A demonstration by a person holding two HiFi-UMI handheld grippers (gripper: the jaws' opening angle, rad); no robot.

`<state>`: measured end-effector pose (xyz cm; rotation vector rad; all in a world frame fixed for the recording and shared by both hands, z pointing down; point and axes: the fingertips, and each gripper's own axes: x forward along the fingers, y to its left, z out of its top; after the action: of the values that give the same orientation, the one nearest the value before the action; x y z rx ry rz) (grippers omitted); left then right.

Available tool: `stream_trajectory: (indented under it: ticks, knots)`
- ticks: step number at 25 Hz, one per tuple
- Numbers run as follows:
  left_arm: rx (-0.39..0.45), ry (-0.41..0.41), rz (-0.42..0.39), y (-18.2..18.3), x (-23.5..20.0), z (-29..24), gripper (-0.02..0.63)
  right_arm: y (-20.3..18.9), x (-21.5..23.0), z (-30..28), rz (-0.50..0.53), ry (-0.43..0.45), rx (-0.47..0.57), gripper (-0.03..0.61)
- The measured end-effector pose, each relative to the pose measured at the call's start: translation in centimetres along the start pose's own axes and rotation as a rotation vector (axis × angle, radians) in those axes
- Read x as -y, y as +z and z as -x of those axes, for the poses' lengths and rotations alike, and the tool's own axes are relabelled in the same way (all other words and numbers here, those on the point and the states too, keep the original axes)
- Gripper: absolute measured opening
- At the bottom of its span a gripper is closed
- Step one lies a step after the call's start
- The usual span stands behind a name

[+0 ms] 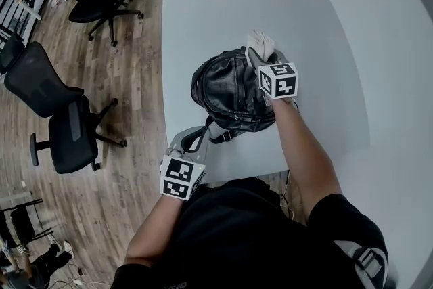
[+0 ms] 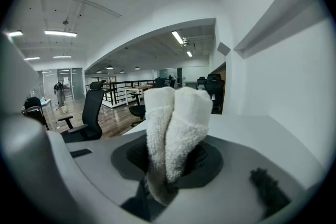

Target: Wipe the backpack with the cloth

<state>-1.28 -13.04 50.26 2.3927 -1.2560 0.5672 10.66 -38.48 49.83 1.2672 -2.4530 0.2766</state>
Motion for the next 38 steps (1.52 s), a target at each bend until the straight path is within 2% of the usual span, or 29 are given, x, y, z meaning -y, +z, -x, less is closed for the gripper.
stream_trajectory:
  ticks: [23,38]
  knots:
    - [0.015,-0.057,-0.064,1.3,4.2,-0.9,0.006,1.6,7.0,7.0,-0.013,-0.133,0.065,0.107]
    - [0.04,-0.083,-0.098,1.8,6.9,-0.4,0.006,1.6,8.0,10.5,-0.005,-0.173,0.084,0.107]
